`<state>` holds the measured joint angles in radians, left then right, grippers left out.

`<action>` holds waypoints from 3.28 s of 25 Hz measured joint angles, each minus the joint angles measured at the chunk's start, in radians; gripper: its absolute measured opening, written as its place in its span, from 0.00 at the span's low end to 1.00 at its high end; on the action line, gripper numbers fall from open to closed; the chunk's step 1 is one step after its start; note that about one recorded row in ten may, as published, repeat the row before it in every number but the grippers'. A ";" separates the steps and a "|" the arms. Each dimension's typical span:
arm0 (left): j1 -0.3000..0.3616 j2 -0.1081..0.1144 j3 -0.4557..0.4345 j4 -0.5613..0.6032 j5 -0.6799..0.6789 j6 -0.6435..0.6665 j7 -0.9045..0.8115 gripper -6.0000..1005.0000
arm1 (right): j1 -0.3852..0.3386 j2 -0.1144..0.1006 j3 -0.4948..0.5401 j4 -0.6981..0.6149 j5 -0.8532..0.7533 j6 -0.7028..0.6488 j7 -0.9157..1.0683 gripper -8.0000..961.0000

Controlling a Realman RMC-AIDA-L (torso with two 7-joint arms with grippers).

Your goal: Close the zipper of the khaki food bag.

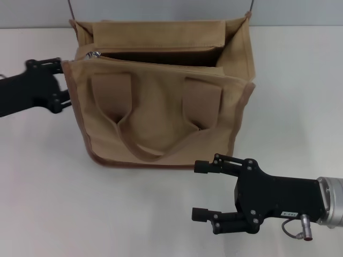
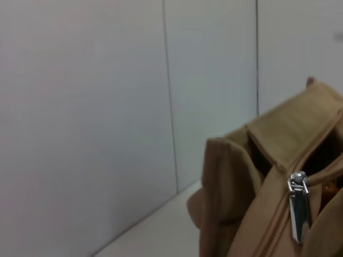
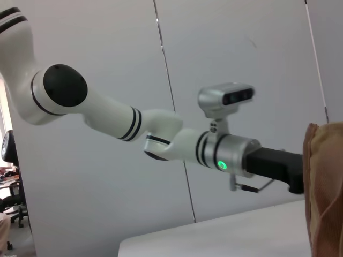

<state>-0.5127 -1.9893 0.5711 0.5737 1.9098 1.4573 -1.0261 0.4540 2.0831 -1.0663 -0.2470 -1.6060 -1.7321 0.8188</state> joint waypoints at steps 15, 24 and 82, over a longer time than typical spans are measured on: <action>0.047 0.016 -0.071 0.010 -0.231 0.188 -0.007 0.14 | -0.006 0.000 0.000 0.003 0.000 -0.001 0.000 0.87; 0.041 -0.006 -0.061 0.019 -0.245 0.270 -0.011 0.00 | 0.001 -0.002 0.020 -0.005 0.002 -0.063 0.054 0.87; 0.023 -0.072 -0.073 -0.055 -0.376 0.240 -0.115 0.01 | 0.554 -0.036 0.166 -0.395 -0.247 0.170 1.379 0.43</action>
<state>-0.4893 -2.0616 0.4986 0.5185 1.5339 1.6978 -1.1411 1.0083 2.0469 -0.9004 -0.6424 -1.8531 -1.5625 2.1978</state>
